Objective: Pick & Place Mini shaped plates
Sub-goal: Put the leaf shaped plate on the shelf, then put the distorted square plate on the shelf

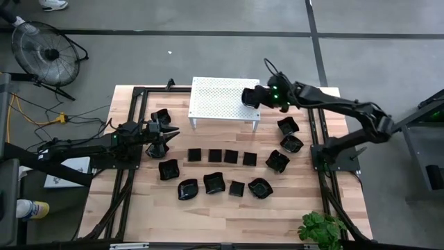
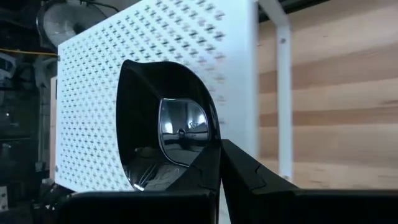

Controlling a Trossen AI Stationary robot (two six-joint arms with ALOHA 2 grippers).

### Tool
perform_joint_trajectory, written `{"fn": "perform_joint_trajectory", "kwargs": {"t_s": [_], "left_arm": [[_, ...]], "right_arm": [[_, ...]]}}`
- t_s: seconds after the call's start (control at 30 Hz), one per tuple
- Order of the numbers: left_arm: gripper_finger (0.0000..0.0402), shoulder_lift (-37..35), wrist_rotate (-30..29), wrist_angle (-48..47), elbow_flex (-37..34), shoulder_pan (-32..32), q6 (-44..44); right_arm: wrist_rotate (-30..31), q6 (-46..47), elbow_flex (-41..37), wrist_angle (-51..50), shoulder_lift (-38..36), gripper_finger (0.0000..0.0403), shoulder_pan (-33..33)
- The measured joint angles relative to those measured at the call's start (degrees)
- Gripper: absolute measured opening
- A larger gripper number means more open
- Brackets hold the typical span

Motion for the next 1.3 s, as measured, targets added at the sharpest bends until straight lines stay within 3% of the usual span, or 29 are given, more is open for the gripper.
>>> {"fn": "perform_joint_trajectory", "kwargs": {"t_s": [0.27, 0.67, 1.3], "left_arm": [[0.0073, 0.01, 0.00, 0.00, 0.00, -0.01, 0.00], [0.0073, 0.00, 0.01, 0.00, 0.00, -0.01, 0.00], [0.0073, 0.00, 0.00, -0.02, 0.00, -0.01, 0.00]], "right_arm": [[-1.01, 0.77, 5.75, 0.02, 8.32, 0.0000, -1.18], [0.02, 1.53, 5.85, 0.16, 9.22, 0.0006, -1.22], [-2.58, -4.33, 5.83, 0.45, 7.37, 0.0112, -1.22]]}}
